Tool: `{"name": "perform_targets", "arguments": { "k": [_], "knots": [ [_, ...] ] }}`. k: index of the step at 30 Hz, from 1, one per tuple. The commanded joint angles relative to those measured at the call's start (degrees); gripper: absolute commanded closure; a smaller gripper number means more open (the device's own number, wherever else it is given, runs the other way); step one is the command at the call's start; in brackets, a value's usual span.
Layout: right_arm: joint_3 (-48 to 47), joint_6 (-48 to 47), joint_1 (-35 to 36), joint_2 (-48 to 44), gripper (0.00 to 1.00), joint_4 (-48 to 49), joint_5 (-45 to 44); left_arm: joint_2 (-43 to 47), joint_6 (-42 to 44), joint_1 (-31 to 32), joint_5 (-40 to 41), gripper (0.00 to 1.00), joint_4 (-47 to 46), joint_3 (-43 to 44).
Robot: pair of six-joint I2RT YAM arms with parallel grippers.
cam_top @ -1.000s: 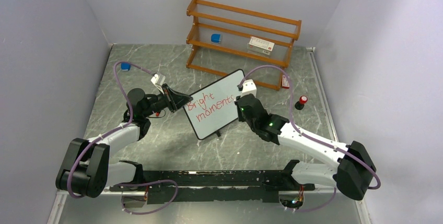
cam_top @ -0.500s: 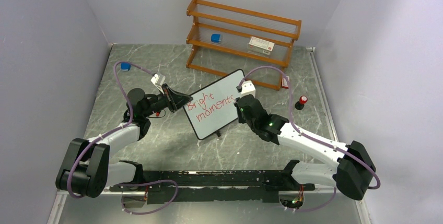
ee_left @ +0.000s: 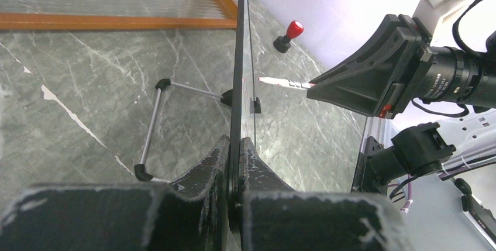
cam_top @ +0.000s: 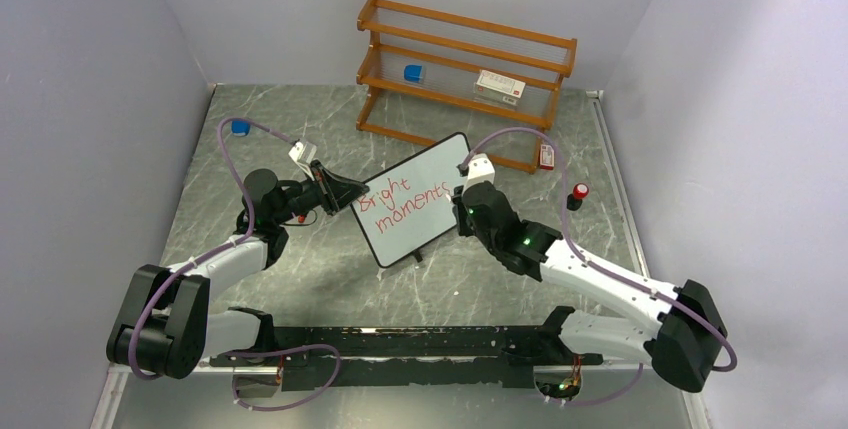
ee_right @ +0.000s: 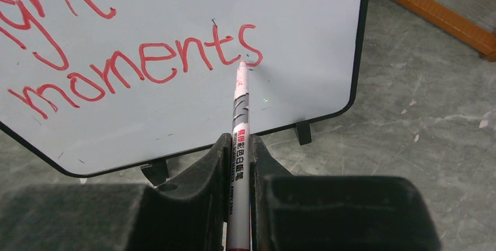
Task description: Write a sentence on the whiteboard
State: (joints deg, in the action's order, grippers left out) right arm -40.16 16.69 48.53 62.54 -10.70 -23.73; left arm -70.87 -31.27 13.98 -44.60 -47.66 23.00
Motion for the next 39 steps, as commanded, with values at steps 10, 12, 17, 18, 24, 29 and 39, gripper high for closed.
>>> {"name": "perform_targets", "arguments": {
  "k": [10, 12, 17, 18, 24, 29, 39],
  "knots": [
    [1.8, 0.8, 1.6, -6.0, 1.00, -2.1, 1.0, -0.5, 3.1, 0.5, 0.5, 0.95, 3.1, 1.2],
    [2.3, 0.7, 2.1, -6.7, 1.00, -1.8, 1.1, -0.5, 3.2, 0.5, 0.5, 0.95, 3.3, 1.2],
    [2.9, 0.6, 4.1, -6.6, 1.00, -2.2, 0.5, -0.9, 3.0, 0.5, 0.5, 0.95, 2.5, 0.9],
    [3.0, 0.6, 5.0, -6.6, 1.00, -2.2, 0.0, -1.0, 3.0, 0.5, 0.5, 0.95, 2.4, 0.9],
    [4.0, 0.9, 12.6, -5.9, 1.00, -1.2, -3.2, -1.4, 3.1, 0.5, 0.3, 0.95, 2.3, 0.6],
    [4.5, 1.9, 18.8, -4.2, 1.00, -0.5, -7.1, -1.1, 3.1, 0.5, 0.3, 0.95, 2.5, 0.7],
    [2.9, 2.1, 23.4, 2.5, 1.00, 2.9, -11.1, -0.9, 3.1, 0.5, 0.3, 0.95, 2.3, 0.6]
  ]
}}
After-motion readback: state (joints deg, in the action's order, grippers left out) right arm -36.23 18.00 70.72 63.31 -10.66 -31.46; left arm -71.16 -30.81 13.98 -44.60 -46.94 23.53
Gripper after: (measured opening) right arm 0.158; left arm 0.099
